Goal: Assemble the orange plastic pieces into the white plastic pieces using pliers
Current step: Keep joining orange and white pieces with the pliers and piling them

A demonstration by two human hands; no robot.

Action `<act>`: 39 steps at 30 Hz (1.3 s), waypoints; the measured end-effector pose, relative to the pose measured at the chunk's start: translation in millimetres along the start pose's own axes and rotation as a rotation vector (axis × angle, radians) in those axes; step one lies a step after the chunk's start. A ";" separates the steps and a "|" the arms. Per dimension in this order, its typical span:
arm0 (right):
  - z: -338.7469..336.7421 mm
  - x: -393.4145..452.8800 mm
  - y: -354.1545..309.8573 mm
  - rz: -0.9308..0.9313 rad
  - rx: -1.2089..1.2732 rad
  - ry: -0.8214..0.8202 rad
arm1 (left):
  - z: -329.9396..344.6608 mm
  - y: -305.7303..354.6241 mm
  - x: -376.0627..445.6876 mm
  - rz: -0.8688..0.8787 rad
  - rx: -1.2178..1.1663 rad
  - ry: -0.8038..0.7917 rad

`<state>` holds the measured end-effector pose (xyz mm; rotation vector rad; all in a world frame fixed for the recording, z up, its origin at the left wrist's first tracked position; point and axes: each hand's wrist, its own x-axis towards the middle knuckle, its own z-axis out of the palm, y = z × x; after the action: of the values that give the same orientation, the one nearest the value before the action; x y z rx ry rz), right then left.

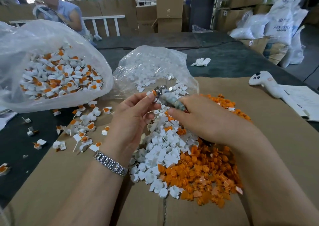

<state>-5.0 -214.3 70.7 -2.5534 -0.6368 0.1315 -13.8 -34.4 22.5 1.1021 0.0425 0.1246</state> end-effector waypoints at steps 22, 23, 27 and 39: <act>17.2 13.5 8.5 -0.011 -0.185 0.147 | -3.0 -2.0 1.5 0.057 0.130 0.038; 18.1 12.6 9.1 -0.012 -0.188 0.152 | -3.2 -1.6 2.3 0.051 0.144 0.049; 18.2 10.0 15.2 0.024 -0.175 0.204 | -10.7 3.1 1.5 0.174 0.315 0.157; 23.5 15.9 49.8 0.400 -0.317 0.240 | -35.1 2.3 11.0 0.408 1.455 0.290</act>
<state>24.9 -234.6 26.2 -2.9127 -0.0508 -0.1524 -6.4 -0.9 9.0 2.5310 0.1862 0.6926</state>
